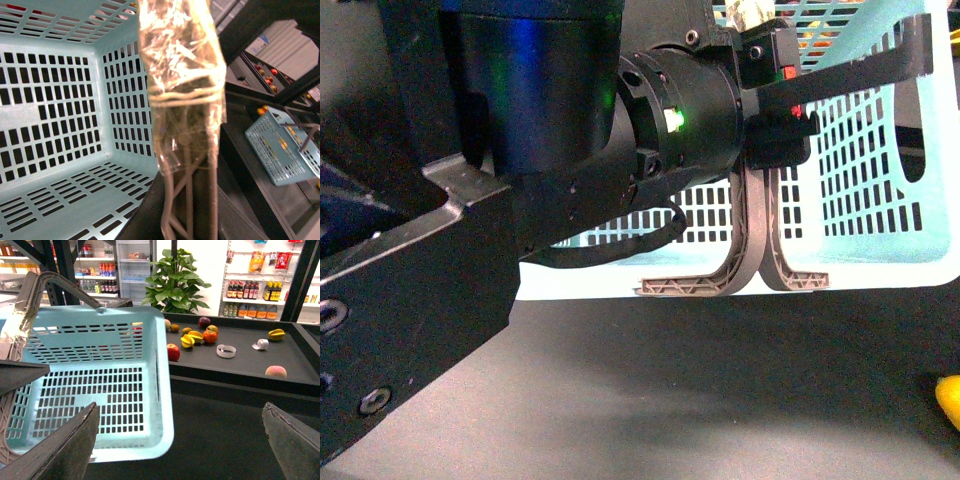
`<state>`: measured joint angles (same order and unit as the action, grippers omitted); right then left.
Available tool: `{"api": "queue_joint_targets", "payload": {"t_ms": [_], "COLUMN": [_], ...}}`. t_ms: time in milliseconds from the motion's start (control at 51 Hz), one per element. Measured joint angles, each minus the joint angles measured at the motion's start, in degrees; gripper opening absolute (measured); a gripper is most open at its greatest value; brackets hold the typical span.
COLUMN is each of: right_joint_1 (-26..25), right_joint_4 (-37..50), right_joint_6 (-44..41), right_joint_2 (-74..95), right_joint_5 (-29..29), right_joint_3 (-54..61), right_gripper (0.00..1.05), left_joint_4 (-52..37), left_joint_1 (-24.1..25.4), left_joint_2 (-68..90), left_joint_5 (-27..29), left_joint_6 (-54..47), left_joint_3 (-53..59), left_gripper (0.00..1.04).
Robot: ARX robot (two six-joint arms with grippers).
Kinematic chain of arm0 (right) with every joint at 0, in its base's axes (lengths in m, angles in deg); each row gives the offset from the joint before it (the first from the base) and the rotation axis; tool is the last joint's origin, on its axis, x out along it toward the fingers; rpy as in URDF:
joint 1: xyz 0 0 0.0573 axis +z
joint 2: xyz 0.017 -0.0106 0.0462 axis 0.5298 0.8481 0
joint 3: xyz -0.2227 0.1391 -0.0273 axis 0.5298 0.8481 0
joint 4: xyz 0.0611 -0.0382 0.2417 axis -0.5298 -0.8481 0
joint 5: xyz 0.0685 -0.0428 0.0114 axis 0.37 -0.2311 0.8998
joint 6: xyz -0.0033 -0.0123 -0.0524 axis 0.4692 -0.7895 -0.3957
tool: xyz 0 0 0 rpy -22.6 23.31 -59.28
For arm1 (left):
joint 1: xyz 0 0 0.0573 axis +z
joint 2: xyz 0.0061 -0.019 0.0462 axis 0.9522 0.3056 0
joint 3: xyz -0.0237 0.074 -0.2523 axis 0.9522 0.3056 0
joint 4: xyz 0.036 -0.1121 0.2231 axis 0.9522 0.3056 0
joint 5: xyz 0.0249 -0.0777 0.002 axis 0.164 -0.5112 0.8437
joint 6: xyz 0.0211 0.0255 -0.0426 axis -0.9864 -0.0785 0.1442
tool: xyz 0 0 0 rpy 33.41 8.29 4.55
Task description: Pick mango with right arm and hold basket with left
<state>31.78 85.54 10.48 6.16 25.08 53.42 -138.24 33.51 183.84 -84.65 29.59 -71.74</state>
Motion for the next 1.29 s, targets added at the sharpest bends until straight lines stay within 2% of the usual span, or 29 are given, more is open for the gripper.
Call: {"api": "queue_joint_targets", "payload": {"t_ms": [353,1235,1294], "right_joint_1": [0.0,0.0,0.5], "right_joint_4": [0.0,0.0,-0.31], "right_joint_6": [0.0,-0.02,0.79], "right_joint_2": [0.0,0.0,0.2], "right_joint_5": [0.0,0.02,-2.08], "right_joint_3": [0.0,0.0,0.0], "right_gripper": [0.97,0.97,0.97], "left_joint_4": [1.84,2.67,2.67], "left_joint_1": [-2.19,-0.66,-0.66], "left_joint_2": [-0.09,-0.13,-0.13], "left_joint_5": [0.96,4.11,4.09], "left_joint_6": [-2.75,-3.19,-3.17], "left_joint_3": [0.76,0.76,0.76], "left_gripper": [0.06,0.06,0.06]}}
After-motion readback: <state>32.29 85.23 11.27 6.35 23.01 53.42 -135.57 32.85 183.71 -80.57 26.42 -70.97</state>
